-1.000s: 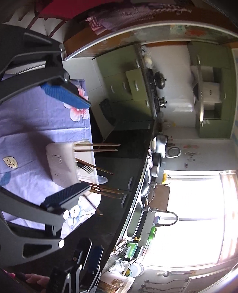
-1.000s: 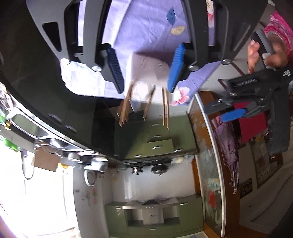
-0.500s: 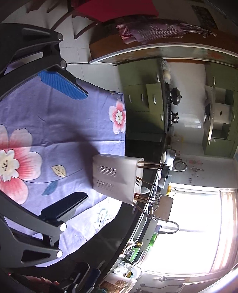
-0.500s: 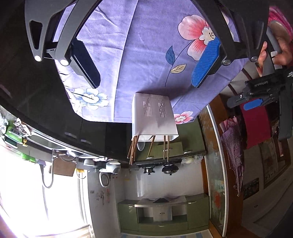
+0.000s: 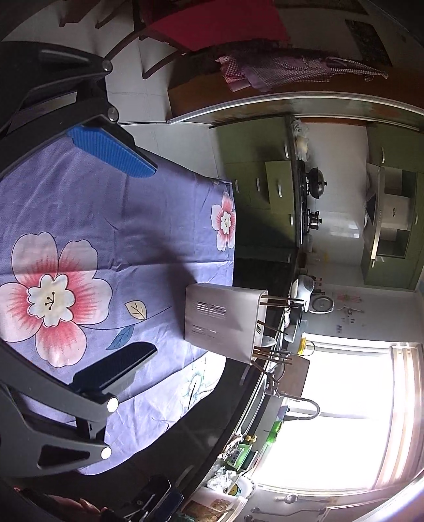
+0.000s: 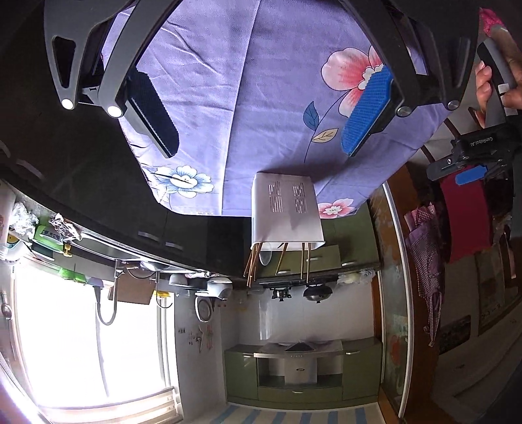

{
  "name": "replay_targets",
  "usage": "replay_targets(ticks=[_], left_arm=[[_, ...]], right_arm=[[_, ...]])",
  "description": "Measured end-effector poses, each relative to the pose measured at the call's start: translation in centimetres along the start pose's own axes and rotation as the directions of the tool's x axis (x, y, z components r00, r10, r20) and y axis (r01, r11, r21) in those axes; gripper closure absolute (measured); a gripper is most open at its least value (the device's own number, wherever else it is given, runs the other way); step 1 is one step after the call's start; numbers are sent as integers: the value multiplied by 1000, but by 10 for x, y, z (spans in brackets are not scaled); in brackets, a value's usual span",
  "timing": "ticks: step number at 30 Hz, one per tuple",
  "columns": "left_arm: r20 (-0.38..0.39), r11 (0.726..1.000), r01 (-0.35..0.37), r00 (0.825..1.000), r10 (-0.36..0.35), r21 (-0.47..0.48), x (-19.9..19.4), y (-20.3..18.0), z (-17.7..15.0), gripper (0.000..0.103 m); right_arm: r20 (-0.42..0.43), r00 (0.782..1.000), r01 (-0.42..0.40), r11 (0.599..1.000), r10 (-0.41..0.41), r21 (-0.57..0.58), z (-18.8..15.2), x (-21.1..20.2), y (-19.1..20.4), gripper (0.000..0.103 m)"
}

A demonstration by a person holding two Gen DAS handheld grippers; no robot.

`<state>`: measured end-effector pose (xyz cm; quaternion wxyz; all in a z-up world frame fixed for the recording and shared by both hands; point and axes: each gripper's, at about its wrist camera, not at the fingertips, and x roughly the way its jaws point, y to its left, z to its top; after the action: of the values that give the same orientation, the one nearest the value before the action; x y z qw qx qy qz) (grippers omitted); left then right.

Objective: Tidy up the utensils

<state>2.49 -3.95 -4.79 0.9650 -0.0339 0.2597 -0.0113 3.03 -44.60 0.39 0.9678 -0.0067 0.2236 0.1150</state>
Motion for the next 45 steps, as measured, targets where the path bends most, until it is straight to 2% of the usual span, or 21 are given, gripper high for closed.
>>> replay_targets(ticks=[9, 45], left_arm=[[16, 1000, 4, 1000, -4, 2, -17, -2, -2, 7], [13, 1000, 14, 1000, -14, -2, -24, -7, 3, 7]], right_arm=[[19, 1000, -5, 1000, 5, -6, 0, -17, 3, 5], [14, 999, -38, 999, 38, 1, 2, -18, 6, 5]])
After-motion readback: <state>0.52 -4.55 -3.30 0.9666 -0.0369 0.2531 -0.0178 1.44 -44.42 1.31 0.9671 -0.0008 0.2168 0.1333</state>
